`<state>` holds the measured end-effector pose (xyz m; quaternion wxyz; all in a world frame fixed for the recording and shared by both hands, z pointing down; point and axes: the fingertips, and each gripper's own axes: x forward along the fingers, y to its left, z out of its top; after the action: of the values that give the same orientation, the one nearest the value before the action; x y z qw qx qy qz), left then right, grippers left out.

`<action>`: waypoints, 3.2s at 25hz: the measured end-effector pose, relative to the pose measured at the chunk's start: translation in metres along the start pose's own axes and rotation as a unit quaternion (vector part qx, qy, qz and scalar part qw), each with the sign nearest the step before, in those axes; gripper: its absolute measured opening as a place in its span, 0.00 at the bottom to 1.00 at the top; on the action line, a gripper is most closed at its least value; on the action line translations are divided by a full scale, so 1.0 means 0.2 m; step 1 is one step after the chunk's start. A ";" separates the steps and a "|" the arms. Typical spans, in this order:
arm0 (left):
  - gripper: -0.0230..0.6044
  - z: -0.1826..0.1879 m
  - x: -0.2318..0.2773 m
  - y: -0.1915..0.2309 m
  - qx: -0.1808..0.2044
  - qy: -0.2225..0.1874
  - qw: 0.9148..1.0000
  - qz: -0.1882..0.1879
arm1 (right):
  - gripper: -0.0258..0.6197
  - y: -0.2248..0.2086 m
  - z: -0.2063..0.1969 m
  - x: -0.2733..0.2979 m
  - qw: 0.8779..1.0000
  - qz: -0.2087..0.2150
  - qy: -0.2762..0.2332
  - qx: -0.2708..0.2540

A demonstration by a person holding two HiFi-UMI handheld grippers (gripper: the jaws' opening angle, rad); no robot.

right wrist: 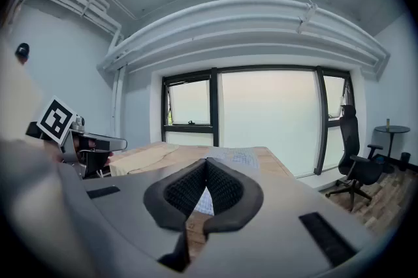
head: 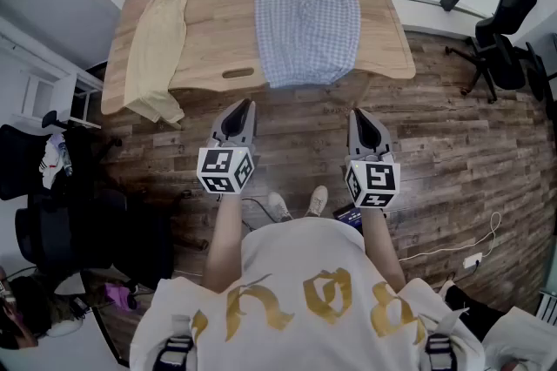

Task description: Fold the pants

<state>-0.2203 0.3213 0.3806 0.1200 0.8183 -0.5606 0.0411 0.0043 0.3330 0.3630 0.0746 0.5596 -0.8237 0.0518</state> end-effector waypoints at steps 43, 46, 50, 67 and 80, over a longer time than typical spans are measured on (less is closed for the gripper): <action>0.13 0.12 0.85 0.45 0.005 0.000 1.000 0.027 | 0.07 -0.32 -0.04 0.97 0.999 0.048 0.013 0.009; 0.13 0.20 1.09 0.63 0.013 0.012 1.000 0.014 | 0.07 -0.33 -0.02 1.21 0.999 0.034 0.026 0.024; 0.13 0.28 1.37 0.85 0.019 0.018 1.000 -0.011 | 0.07 -0.34 0.03 1.50 0.999 0.015 0.029 0.029; 0.13 0.18 1.82 1.12 -0.037 0.051 0.996 -0.065 | 0.07 -0.31 0.02 1.85 0.997 -0.035 0.063 0.008; 0.13 0.09 1.92 1.21 -0.036 0.102 0.992 -0.071 | 0.08 -0.09 -0.13 1.92 0.995 0.020 0.093 0.024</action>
<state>-0.3046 -0.1150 0.4778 0.2081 0.8430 -0.4867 0.0955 -0.1167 -0.0212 0.4575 0.1362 0.5376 -0.8227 0.1248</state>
